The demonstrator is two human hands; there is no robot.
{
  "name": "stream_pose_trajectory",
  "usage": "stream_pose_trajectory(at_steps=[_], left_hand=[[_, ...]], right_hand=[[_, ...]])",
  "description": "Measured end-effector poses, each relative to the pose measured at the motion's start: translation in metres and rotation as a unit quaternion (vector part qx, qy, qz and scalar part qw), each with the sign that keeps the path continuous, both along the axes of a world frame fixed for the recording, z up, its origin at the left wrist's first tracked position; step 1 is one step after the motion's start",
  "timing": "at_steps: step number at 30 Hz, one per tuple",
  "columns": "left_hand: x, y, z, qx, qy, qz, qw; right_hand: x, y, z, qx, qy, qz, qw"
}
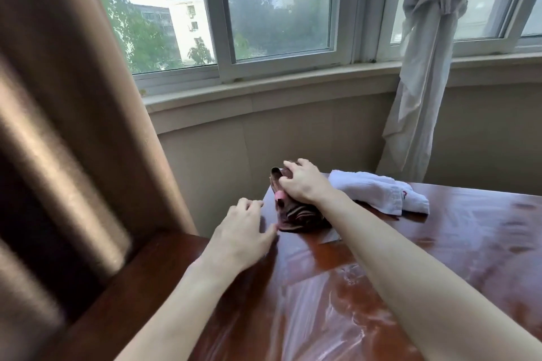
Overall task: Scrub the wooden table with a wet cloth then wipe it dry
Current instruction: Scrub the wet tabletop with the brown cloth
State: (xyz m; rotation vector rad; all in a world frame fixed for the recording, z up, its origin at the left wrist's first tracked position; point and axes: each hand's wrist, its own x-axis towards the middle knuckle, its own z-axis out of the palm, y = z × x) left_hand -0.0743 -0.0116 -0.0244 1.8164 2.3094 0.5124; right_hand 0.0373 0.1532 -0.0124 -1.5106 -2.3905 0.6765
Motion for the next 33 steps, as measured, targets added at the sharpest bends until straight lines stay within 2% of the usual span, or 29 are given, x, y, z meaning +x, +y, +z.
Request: stream_pose_trajectory(at_steps=[4,6,9,11,14,15,17,20,22,23,27,28,30,33], left_hand=[[-0.017,-0.008,-0.015,0.019,-0.056,-0.021,0.998],[-0.023,-0.007,-0.017,0.046,-0.071,-0.031,0.996],[-0.029,-0.005,-0.018,0.063,-0.066,-0.05,0.995],[-0.035,-0.006,-0.023,0.053,-0.057,-0.053,0.996],[-0.032,-0.008,-0.03,0.043,-0.034,-0.037,0.998],[-0.03,-0.008,-0.032,0.043,-0.033,-0.032,0.998],[-0.026,-0.008,-0.034,0.063,-0.046,-0.029,0.997],[-0.028,-0.006,-0.041,0.105,-0.063,-0.03,0.992],[-0.03,-0.005,-0.044,0.111,-0.073,-0.026,0.991],[-0.029,-0.006,-0.044,0.111,-0.076,-0.023,0.991],[-0.027,-0.012,-0.04,0.102,-0.085,-0.011,0.991],[-0.027,-0.012,-0.039,0.101,-0.085,-0.011,0.991],[-0.028,-0.011,-0.039,0.105,-0.088,-0.013,0.99],[-0.033,-0.011,-0.041,0.098,-0.112,-0.017,0.989]], right_hand=[[-0.008,-0.007,0.0,0.07,-0.023,0.026,0.997],[-0.006,-0.031,-0.004,0.109,-0.027,0.106,0.988],[0.008,-0.047,-0.006,0.087,0.003,0.185,0.979],[0.0,-0.025,0.003,0.096,-0.011,0.159,0.983],[-0.027,0.0,0.004,0.116,-0.059,0.041,0.991],[-0.033,0.0,0.002,0.121,-0.067,0.029,0.99],[-0.031,-0.017,-0.005,0.134,-0.079,0.058,0.986],[-0.001,-0.047,-0.013,0.131,-0.043,0.164,0.977],[0.007,-0.036,-0.007,0.122,-0.035,0.198,0.972],[0.004,-0.023,-0.004,0.119,-0.046,0.186,0.974],[-0.026,0.008,-0.004,0.12,-0.048,0.028,0.991],[-0.03,-0.001,-0.005,0.136,-0.054,0.038,0.988],[-0.021,-0.031,-0.012,0.157,-0.032,0.121,0.98],[0.009,-0.053,-0.012,0.093,0.044,0.241,0.965]])
